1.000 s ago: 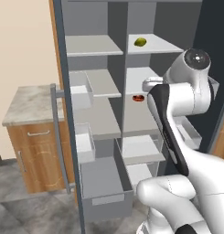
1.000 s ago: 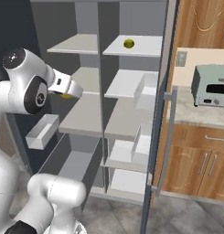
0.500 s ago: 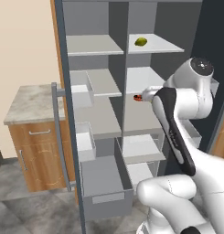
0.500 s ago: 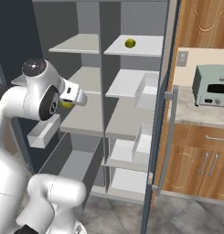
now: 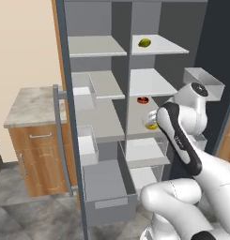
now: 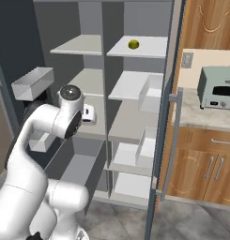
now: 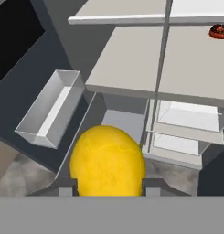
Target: Take the pear and lemon from the fridge shelf and place them in the freezer drawer to begin freezing them.
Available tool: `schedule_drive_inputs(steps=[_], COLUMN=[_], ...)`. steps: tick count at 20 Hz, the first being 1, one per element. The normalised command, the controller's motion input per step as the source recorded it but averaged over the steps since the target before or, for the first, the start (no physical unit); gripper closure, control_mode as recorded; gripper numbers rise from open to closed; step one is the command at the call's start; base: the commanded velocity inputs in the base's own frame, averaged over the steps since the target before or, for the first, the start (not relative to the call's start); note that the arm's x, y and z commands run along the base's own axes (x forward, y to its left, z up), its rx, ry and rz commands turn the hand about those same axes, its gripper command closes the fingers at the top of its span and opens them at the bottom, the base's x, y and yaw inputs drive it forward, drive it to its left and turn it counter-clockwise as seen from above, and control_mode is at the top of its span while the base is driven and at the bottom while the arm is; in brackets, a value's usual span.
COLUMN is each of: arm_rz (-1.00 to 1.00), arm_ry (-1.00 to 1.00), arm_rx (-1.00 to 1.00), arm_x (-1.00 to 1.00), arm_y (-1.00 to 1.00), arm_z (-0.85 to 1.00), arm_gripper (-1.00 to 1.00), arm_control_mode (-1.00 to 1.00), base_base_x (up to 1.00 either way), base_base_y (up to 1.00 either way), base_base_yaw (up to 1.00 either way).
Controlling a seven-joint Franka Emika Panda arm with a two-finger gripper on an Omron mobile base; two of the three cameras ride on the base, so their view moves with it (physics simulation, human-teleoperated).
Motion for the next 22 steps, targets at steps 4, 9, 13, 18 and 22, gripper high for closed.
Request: schedule_drive_inputs(steps=[4,9,13,18,22], arm_rz=[0.22,0.20,0.13,0.08,0.10], arm_ry=[0.15,0.14,0.16,0.13,0.06], arm_rx=[0.00,-0.03,-0.11,-0.12,-0.01], arm_x=[0.32,0.31,0.28,0.33,0.44], arm_y=[0.12,0.07,0.26,0.28,0.01], arm_z=[-0.98,-0.95,-0.86,-0.79,-0.60], arm_gripper=[1.00,1.00,1.00,1.00,1.00], arm_control_mode=[-1.00,-1.00,-1.00,-1.00,-1.00], base_base_x=[0.00,0.00,0.00,0.00,0.00], base_base_y=[0.00,0.00,0.00,0.00,0.00], base_base_yaw=[0.00,0.00,0.00,0.00,0.00])
